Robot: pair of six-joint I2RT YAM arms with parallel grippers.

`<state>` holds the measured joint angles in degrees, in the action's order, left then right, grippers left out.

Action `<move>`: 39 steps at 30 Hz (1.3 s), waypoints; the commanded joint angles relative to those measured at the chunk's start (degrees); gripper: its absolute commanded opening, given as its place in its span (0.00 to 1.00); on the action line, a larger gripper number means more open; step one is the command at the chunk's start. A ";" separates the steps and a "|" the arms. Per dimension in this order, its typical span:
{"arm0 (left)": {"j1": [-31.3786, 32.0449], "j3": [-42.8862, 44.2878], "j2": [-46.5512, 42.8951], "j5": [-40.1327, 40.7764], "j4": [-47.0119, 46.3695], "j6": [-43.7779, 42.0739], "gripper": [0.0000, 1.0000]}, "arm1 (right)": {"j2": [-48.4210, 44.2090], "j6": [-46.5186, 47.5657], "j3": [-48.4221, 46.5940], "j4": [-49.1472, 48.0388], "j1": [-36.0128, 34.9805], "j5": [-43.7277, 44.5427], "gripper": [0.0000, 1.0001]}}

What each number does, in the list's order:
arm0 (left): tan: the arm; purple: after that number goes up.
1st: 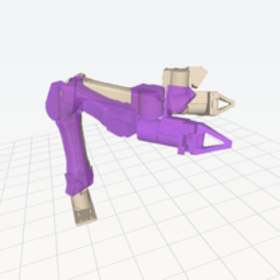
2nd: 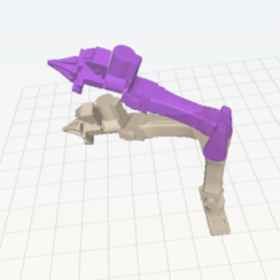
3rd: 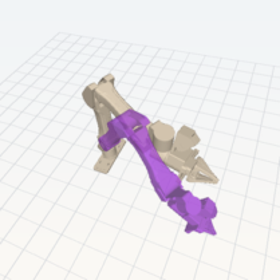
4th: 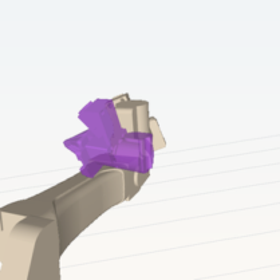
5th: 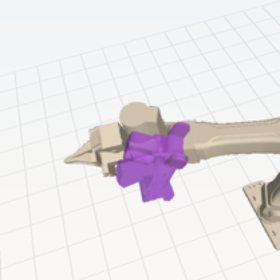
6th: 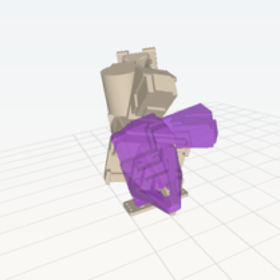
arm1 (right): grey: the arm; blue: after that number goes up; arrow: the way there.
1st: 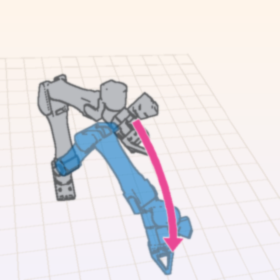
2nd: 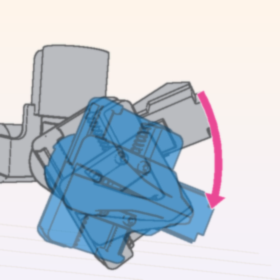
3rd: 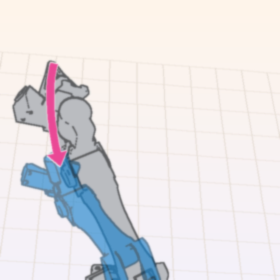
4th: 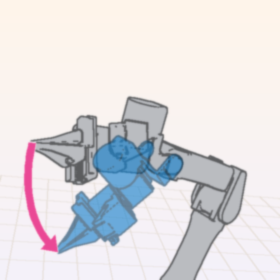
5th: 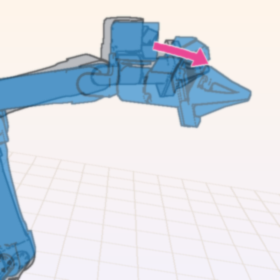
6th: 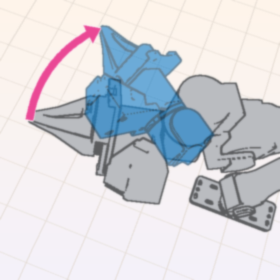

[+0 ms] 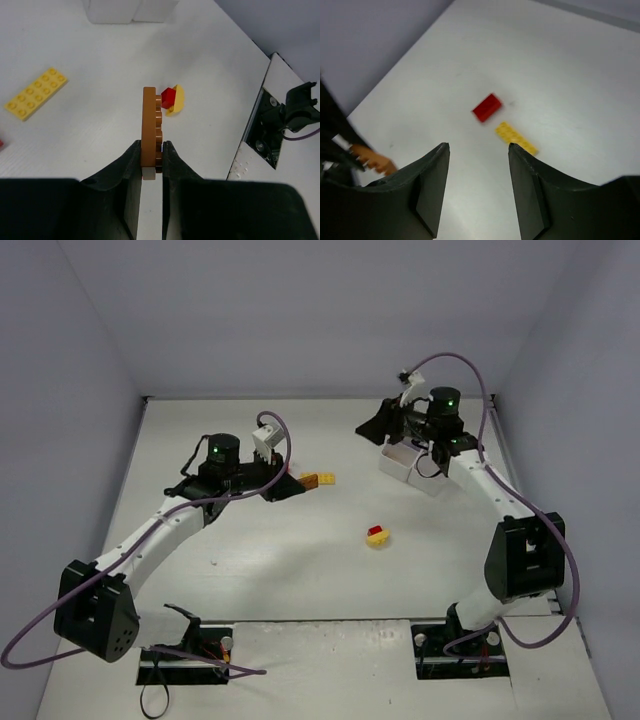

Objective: Sort the legos into containers by color

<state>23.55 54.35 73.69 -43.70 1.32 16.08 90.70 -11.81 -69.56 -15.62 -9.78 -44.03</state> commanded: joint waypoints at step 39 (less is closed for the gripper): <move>1.06 10.17 1.02 -13.54 1.75 -7.81 0.44 | -6.76 13.57 5.22 1.90 -14.04 -24.90 0.00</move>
<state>24.38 61.80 75.20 -60.82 3.25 9.28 84.31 0.12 -63.66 -11.75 -24.43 -72.79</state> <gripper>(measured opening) 0.381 0.157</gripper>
